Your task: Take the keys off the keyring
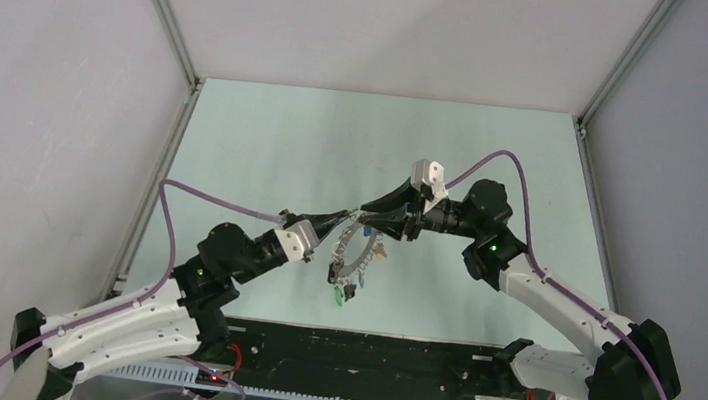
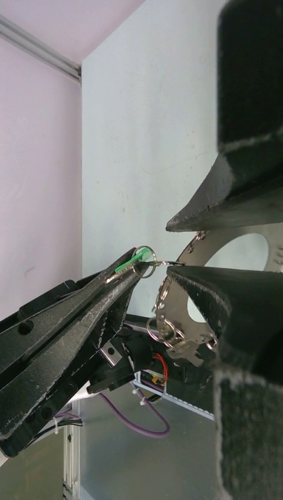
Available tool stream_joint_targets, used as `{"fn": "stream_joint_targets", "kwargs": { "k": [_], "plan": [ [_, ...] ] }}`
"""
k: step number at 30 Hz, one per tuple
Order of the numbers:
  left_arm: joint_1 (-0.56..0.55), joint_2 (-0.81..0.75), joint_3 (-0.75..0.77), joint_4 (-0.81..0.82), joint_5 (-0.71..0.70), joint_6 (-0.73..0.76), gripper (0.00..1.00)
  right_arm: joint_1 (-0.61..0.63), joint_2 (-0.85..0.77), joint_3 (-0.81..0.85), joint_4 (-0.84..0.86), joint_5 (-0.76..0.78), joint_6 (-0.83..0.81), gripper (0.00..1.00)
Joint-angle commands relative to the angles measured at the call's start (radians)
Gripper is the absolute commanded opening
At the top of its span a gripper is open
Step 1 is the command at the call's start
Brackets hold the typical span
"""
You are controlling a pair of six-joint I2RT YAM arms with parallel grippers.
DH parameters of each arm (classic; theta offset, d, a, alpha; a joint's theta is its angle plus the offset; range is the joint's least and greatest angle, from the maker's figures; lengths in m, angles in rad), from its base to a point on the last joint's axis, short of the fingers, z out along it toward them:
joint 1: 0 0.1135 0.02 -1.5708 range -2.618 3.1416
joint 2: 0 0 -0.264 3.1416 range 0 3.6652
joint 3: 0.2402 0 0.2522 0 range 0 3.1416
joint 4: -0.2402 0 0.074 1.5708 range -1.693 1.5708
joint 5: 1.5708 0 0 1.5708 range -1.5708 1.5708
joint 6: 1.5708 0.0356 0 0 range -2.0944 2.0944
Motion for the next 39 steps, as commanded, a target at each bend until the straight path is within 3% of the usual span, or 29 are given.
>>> {"fn": "stream_joint_targets", "kwargs": {
  "k": [1,12,26,39],
  "plan": [
    [0.002,-0.022,0.005,0.084,0.021,-0.016,0.00,0.007,0.001,0.044,0.058,0.005,0.004,0.29],
    [0.002,-0.024,0.006,0.084,0.021,-0.019,0.00,0.024,0.025,0.062,0.041,-0.036,0.019,0.00],
    [0.003,-0.022,0.005,0.085,-0.027,-0.025,0.00,-0.032,-0.096,0.060,-0.010,-0.053,0.149,0.00],
    [0.003,0.000,0.003,0.085,0.020,-0.016,0.00,-0.047,-0.089,0.062,0.175,-0.049,0.432,0.00]
  ]
}}
